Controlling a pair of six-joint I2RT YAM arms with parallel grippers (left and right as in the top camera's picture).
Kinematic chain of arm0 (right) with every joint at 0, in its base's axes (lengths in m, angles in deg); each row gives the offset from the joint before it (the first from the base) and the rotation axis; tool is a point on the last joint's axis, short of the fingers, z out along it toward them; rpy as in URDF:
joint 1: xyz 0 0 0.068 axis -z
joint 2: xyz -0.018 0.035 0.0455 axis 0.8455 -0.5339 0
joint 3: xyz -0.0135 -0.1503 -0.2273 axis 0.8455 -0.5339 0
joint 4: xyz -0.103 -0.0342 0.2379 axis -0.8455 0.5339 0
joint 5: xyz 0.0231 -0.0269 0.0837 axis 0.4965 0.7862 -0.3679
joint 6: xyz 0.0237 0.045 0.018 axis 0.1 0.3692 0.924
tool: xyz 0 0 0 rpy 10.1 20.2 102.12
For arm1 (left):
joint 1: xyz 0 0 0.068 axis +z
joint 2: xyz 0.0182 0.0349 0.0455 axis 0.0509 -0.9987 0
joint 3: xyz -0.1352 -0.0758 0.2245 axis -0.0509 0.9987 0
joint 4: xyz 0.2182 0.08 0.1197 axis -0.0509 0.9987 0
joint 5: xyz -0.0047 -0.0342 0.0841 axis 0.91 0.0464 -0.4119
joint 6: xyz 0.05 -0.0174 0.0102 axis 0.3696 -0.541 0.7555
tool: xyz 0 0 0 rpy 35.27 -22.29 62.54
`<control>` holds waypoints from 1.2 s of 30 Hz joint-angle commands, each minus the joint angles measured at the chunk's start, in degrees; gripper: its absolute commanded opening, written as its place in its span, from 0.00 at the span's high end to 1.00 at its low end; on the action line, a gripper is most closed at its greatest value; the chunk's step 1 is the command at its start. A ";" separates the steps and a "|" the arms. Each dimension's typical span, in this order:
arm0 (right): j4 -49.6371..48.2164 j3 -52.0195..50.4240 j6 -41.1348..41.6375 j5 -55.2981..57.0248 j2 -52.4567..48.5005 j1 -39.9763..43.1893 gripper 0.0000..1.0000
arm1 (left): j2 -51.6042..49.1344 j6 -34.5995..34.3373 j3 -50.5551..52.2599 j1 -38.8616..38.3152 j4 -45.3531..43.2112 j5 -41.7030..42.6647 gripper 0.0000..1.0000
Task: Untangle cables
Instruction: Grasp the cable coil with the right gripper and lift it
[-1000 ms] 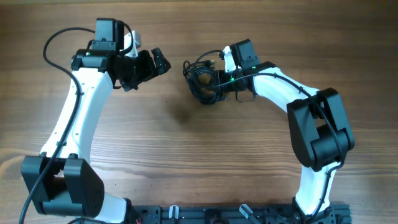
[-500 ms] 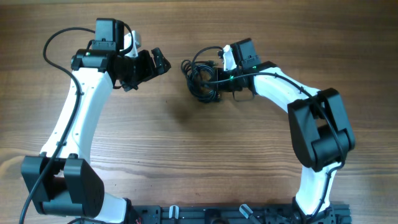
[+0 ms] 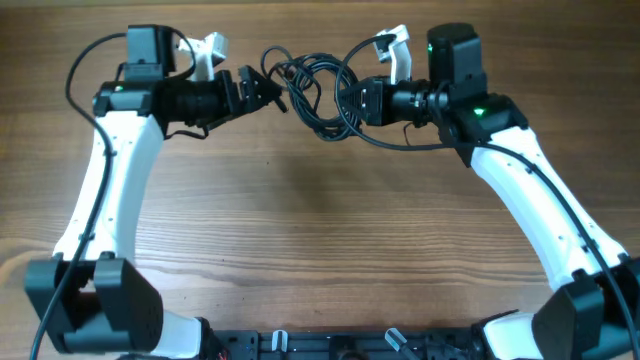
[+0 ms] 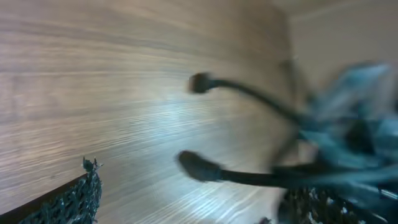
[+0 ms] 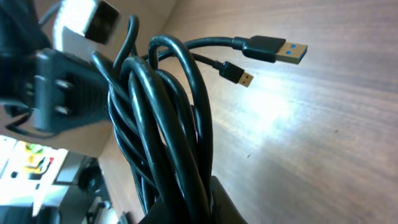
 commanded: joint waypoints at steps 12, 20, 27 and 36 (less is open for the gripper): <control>2.43 0.90 0.98 -14.19 0.42 0.44 0.96 | 6.71 15.96 -0.83 2.97 12.66 6.43 0.24; 2.23 0.90 1.49 -17.18 0.42 0.48 0.96 | 6.64 23.71 -0.28 2.95 17.70 1.70 0.36; 1.95 0.90 1.51 -18.27 0.42 0.48 0.96 | 5.81 25.64 2.10 2.75 17.44 1.51 0.52; 1.70 0.90 1.51 -18.23 0.42 0.46 0.95 | 5.79 25.62 6.25 2.51 12.85 10.01 0.53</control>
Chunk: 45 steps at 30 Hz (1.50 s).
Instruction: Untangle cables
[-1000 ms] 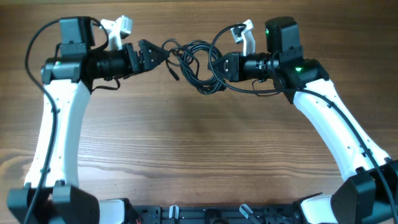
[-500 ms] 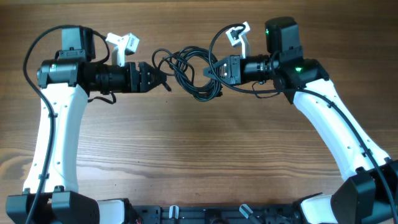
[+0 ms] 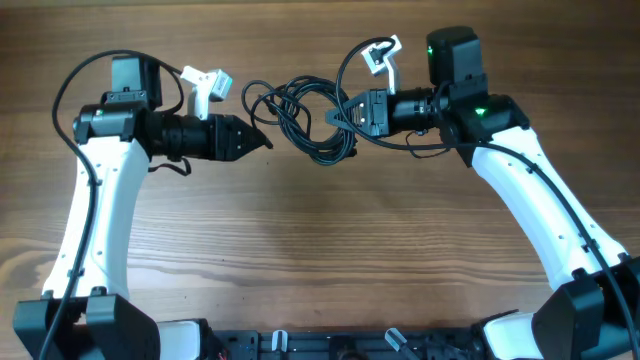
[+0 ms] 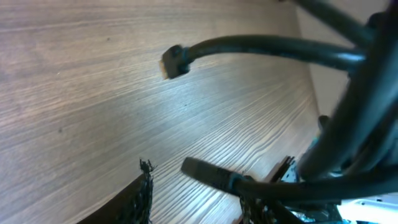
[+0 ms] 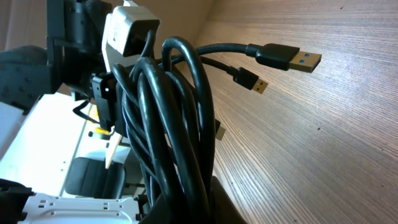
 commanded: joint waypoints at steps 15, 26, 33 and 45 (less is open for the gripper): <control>-0.44 0.92 -0.04 -1.44 0.46 0.31 0.95 | -0.42 0.70 0.55 -4.44 -5.29 4.00 0.96; 6.95 0.90 -3.89 17.20 -0.55 -2.54 0.96 | 5.35 -4.35 -2.21 -4.42 -5.51 3.98 0.96; 8.24 0.90 -5.86 25.81 -0.87 -7.39 0.96 | 8.28 -8.72 -2.73 -4.46 -7.45 4.66 0.96; 7.26 0.90 -4.31 20.85 -1.81 -8.28 0.96 | 7.69 -14.14 -2.69 -9.92 -14.01 -0.76 0.96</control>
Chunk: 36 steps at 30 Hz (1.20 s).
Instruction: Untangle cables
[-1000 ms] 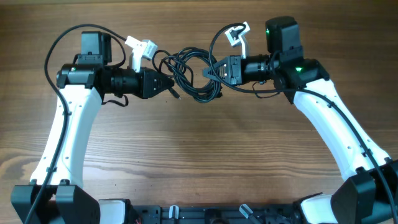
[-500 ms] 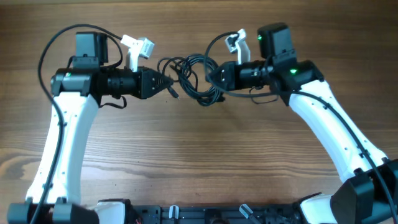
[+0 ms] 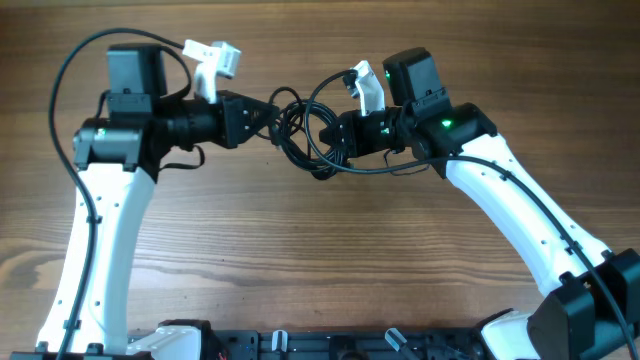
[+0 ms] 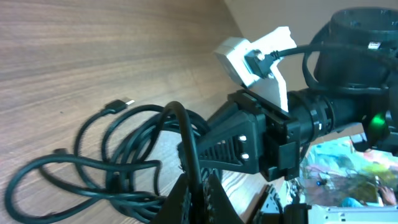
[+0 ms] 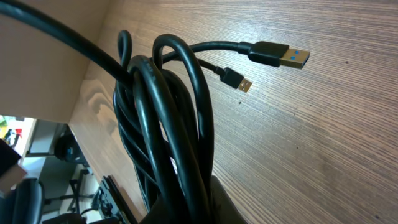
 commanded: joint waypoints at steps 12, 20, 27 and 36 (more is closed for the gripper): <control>-2.23 0.90 1.75 -7.72 -1.03 0.98 0.96 | -1.16 -3.98 -1.38 -9.40 -1.11 -16.83 0.27; -2.23 0.90 4.87 -10.08 -1.05 3.26 0.96 | 3.17 -4.13 -2.51 -6.71 -1.38 -18.82 0.28; -3.30 0.90 6.03 -13.35 -1.05 3.28 0.96 | 7.15 -22.12 -2.38 -0.96 7.98 -38.47 0.34; -5.42 0.90 6.10 -15.65 -1.03 3.28 0.96 | 0.59 -27.93 2.40 3.26 8.90 -35.34 0.34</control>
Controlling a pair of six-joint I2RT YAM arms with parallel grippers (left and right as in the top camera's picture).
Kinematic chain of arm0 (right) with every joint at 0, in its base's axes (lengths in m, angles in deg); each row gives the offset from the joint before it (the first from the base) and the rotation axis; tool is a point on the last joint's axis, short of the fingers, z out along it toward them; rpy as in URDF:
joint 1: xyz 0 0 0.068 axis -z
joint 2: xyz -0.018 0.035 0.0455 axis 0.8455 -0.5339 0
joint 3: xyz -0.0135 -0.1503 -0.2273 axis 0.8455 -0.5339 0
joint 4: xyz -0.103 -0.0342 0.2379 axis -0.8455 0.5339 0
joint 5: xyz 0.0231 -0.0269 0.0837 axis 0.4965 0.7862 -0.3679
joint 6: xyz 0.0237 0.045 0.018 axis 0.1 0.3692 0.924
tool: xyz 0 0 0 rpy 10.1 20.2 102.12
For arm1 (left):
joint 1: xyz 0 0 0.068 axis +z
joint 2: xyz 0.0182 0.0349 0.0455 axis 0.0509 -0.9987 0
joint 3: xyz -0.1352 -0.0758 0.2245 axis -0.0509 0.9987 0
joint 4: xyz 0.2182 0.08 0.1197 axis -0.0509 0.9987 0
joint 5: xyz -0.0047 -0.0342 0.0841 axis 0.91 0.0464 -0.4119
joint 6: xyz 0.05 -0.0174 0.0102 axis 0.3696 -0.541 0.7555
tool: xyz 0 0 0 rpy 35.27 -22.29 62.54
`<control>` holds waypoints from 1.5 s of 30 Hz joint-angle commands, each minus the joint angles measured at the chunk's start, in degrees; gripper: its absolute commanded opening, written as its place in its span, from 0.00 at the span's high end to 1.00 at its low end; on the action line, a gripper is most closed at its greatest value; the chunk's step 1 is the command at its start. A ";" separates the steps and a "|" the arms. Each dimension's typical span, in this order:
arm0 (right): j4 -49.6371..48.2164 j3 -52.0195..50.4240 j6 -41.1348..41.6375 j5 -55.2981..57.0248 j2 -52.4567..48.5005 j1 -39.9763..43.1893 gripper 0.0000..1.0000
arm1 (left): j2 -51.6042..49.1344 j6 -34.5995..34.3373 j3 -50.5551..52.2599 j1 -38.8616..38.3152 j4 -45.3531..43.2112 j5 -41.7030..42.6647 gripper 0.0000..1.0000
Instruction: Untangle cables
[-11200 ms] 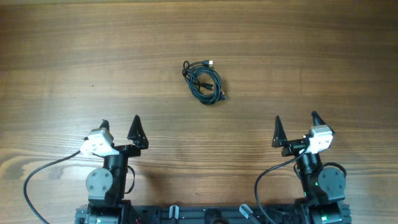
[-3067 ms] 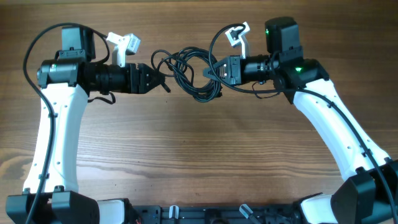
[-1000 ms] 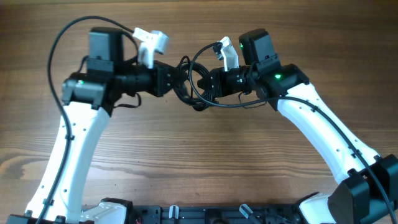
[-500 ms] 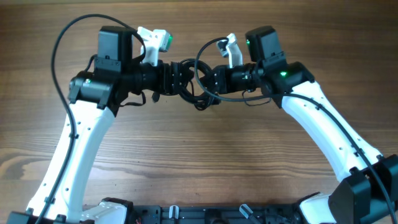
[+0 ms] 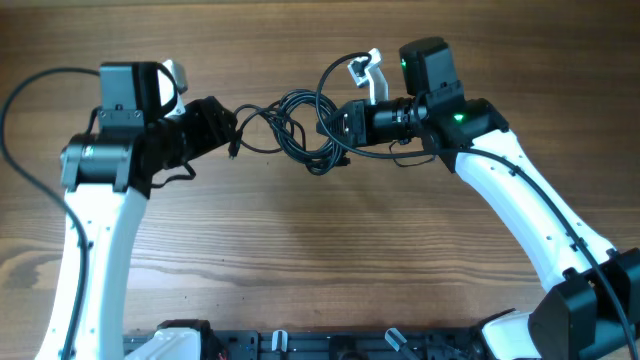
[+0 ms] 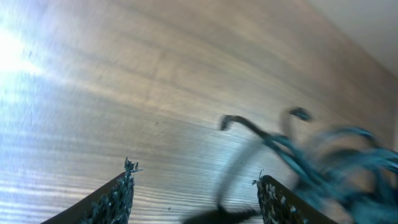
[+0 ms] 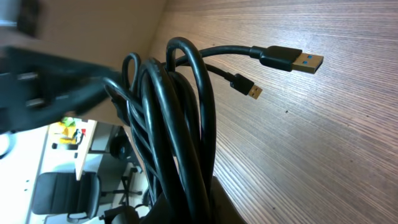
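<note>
A coil of tangled black cables hangs above the wooden table, and my right gripper is shut on it. The right wrist view shows the coil pinched in that gripper. A blue-tongued USB plug and a small plug stick out free. One loose strand reaches left toward my left gripper. The left gripper is open, its fingers wide apart. A blurred strand crosses low between them, and the blurred coil lies to the right.
The white bracket and cable of the right wrist camera rise just behind the coil. Bare wooden table lies under and ahead of the left gripper. The arms' bases sit along the near edge.
My left gripper was shut on a strand at the coil's left side. Now it is open and sits farther left. The right gripper holds the coil a little higher and farther right.
The right gripper held the coil at every moment. First the left gripper was at the coil's left edge with cable ends before it. Then it stood back to the left. Then it was shut on a strand at the coil. Now it is open, with a strand drawn out toward it.
</note>
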 commanded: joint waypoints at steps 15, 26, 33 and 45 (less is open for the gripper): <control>-0.79 0.90 0.31 -3.28 -0.96 0.00 0.96 | -13.88 4.59 2.08 2.86 -5.64 25.27 0.37; -1.03 0.92 0.35 -4.22 -0.96 0.00 0.96 | -16.22 11.65 3.67 2.38 -6.29 28.79 0.50; -1.70 0.90 0.63 -4.81 -0.98 0.00 0.96 | -17.44 11.67 4.04 2.14 -6.78 25.07 0.96; 1.46 0.90 1.73 3.52 -1.55 0.00 0.96 | -14.19 11.61 3.02 2.21 -6.10 5.22 0.96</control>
